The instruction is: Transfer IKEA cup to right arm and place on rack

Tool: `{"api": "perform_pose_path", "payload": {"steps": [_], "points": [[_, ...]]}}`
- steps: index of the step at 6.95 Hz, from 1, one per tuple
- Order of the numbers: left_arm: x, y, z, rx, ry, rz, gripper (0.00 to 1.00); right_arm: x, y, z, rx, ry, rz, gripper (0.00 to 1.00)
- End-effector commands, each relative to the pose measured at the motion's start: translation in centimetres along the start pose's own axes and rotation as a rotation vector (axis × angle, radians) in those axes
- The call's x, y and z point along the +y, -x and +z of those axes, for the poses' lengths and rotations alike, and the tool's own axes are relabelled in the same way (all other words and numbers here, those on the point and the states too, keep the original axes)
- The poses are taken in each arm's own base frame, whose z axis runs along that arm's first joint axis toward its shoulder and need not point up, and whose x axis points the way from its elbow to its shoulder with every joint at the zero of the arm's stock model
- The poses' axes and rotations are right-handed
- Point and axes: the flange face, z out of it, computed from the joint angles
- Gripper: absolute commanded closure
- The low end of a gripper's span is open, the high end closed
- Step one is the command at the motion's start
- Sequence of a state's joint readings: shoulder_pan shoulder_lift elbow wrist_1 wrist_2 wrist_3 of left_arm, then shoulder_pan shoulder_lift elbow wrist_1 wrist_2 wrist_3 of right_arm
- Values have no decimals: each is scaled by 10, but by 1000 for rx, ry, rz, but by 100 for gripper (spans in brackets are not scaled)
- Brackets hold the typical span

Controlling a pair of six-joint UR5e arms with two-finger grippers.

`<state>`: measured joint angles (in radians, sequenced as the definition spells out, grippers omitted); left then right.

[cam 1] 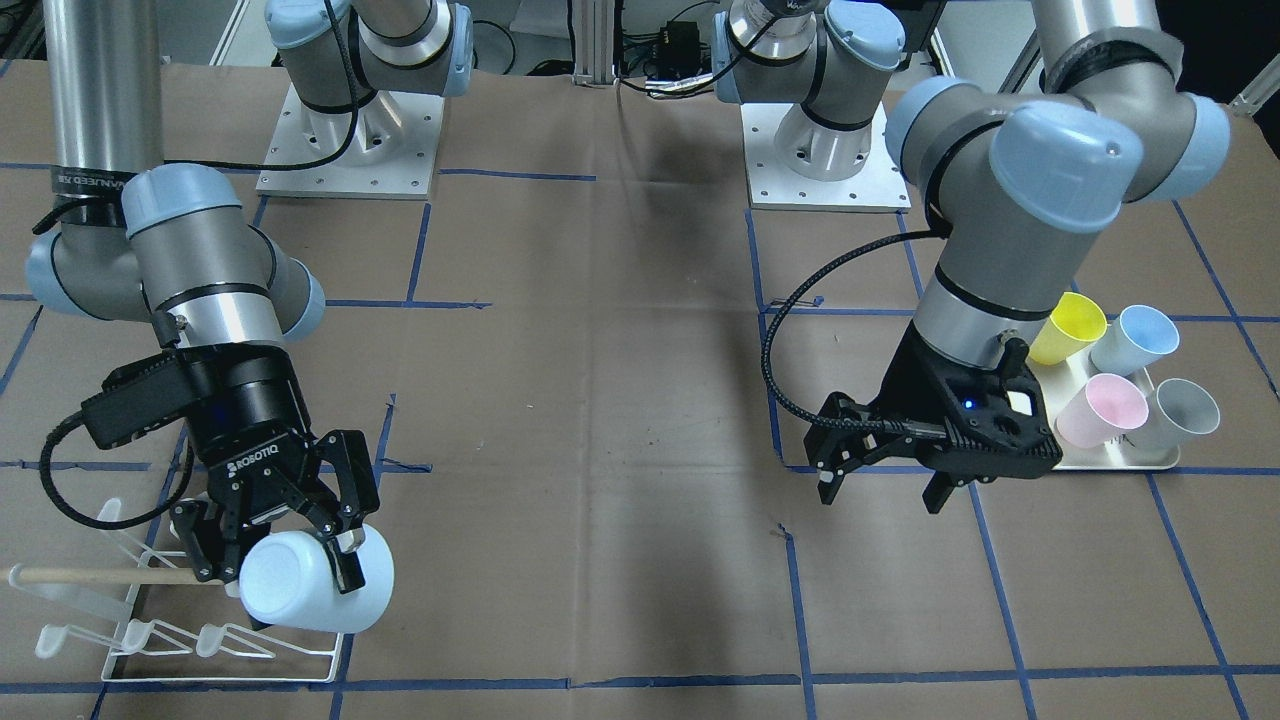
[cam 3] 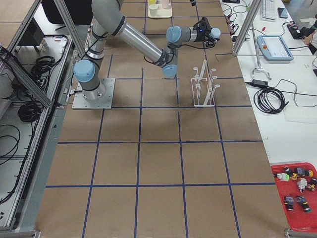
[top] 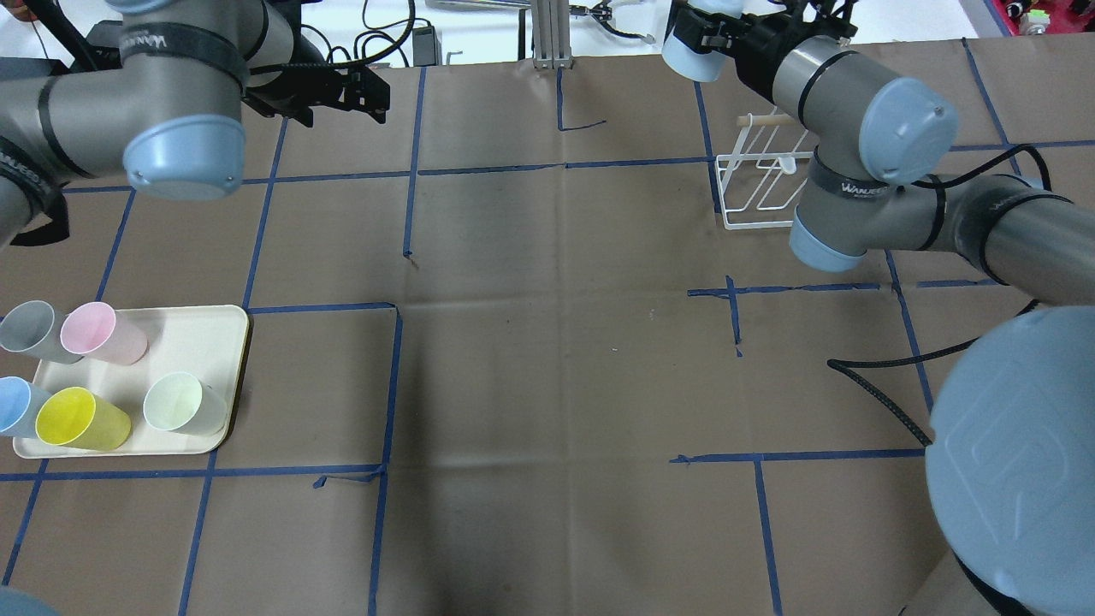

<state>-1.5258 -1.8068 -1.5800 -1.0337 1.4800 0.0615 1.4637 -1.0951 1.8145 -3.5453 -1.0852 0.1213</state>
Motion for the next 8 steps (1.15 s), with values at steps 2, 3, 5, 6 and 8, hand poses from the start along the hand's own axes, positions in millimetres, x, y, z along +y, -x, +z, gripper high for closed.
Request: {"api": "perform_pose_path", "payload": {"steps": [2,3,5,6,8], "points": [[47,-11,-74,-17,213,-47,1,-6,-61,-4,79,-99,-260,84],[53,-8,-73,-58,221,-43,1,10,-73,10,82,-131,-278,84],[71,-14,-72,-97,237,-20,1,20,-103,13,114,-112,-253,84],[75,-14,-69,-95,236,-19,1,24,-110,11,123,-103,-241,84],[78,-17,-75,-81,225,-15,1,42,-112,8,127,-66,-215,84]]}}
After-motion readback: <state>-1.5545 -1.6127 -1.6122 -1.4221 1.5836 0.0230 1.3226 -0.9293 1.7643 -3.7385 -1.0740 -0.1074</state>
